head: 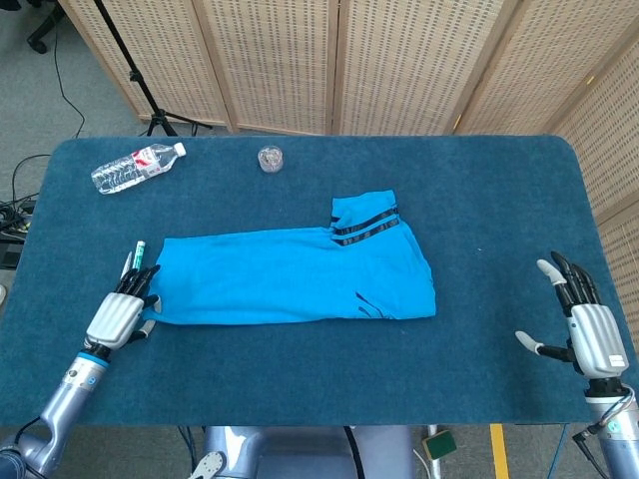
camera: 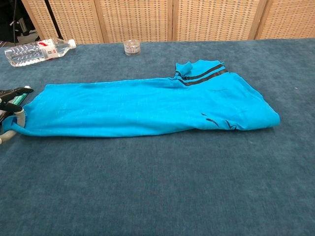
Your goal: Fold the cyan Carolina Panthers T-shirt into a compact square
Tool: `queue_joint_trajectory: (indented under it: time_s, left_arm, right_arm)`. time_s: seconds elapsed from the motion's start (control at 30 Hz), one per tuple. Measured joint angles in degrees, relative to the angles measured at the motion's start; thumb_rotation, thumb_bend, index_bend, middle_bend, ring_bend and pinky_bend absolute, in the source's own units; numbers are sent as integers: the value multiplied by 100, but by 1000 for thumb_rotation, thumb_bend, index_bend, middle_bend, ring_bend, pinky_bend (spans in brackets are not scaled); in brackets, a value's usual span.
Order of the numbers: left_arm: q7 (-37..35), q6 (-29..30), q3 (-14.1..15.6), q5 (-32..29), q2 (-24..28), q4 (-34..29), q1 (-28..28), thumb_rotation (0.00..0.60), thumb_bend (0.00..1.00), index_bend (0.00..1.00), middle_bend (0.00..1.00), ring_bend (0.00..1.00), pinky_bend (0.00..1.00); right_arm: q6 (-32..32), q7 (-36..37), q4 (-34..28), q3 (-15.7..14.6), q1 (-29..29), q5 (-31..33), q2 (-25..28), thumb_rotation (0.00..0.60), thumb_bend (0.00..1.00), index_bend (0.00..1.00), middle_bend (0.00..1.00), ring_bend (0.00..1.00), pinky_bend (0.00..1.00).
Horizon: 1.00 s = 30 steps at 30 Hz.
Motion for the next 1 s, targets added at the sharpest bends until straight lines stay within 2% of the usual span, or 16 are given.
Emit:
queue_joint_trajectory:
  time_s: [0.37, 0.63, 1.0]
  left_arm:
    - [132, 378, 73, 161, 550, -86, 69, 600, 566, 819, 0, 0, 0]
    - [69, 651, 115, 304, 800, 254, 95, 600, 566, 819, 0, 0, 0]
    - [-342, 780, 51, 151, 902, 825, 268, 600, 566, 819, 0, 0, 0]
  right_arm:
    - [7, -11, -7, -7, -3, -20, -1, 600, 0, 0, 0, 0, 0]
    - [9, -54, -27, -17, -6, -32, -12, 600, 0, 0, 0, 0, 0]
    - [-14, -54, -27, -13, 0, -18, -11, 600, 0, 0, 0, 0, 0]
